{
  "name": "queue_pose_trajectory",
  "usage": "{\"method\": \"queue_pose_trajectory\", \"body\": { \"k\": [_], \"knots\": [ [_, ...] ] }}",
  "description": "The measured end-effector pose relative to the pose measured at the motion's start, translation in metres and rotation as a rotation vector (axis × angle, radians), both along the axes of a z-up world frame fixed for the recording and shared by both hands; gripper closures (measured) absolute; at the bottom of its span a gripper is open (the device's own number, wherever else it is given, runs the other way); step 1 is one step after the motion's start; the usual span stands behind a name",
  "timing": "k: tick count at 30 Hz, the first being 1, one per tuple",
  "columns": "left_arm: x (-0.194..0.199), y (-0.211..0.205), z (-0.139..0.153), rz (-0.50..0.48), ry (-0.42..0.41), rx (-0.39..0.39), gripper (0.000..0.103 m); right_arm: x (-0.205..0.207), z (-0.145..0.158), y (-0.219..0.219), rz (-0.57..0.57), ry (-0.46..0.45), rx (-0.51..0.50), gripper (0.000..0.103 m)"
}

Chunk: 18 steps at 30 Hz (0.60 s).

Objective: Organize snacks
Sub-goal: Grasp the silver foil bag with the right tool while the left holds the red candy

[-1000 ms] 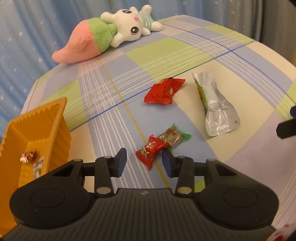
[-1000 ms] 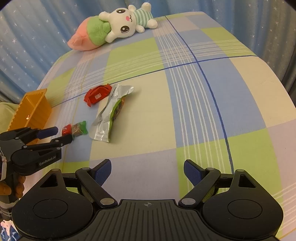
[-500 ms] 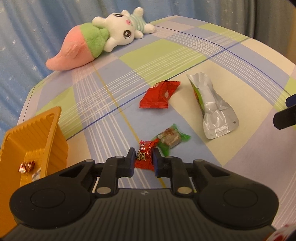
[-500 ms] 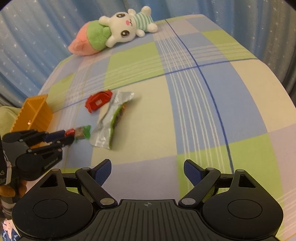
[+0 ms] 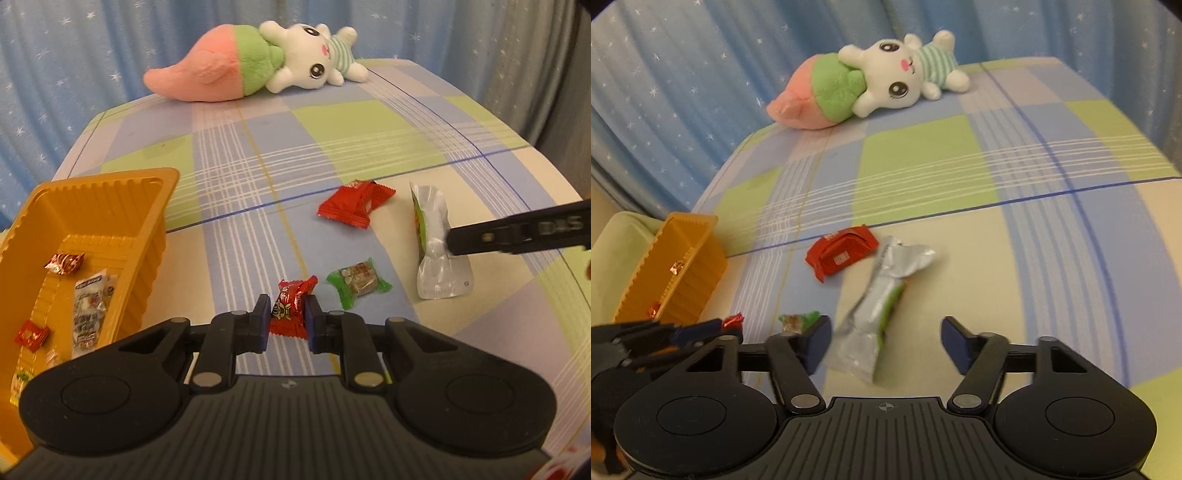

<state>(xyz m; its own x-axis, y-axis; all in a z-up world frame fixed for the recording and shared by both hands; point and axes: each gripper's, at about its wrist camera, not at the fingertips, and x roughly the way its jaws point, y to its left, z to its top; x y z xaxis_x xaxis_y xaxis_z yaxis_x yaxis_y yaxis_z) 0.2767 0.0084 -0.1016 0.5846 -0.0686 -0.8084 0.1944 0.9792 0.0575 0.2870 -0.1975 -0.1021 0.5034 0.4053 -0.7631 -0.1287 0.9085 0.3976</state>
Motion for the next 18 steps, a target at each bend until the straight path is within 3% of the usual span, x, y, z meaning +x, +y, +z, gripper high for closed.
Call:
{"method": "queue_pose_trajectory", "body": {
  "k": [10,13,15,18],
  "knots": [
    [-0.011,0.004,0.006,0.062,0.006,-0.018,0.085,0.027,-0.014,0.017,-0.02,0.03,-0.032,0.051],
    [-0.015,0.005,0.009,0.075,0.003,-0.02,0.085,0.028,-0.017,0.02,-0.001,0.017,-0.054,0.059],
    [-0.018,0.006,0.01,0.08,0.001,-0.02,0.085,0.027,-0.017,0.022,0.019,0.017,-0.054,0.071],
    [-0.022,0.005,0.012,0.088,-0.001,-0.019,0.085,0.026,-0.018,0.024,0.035,0.012,-0.07,0.076]
  ]
}}
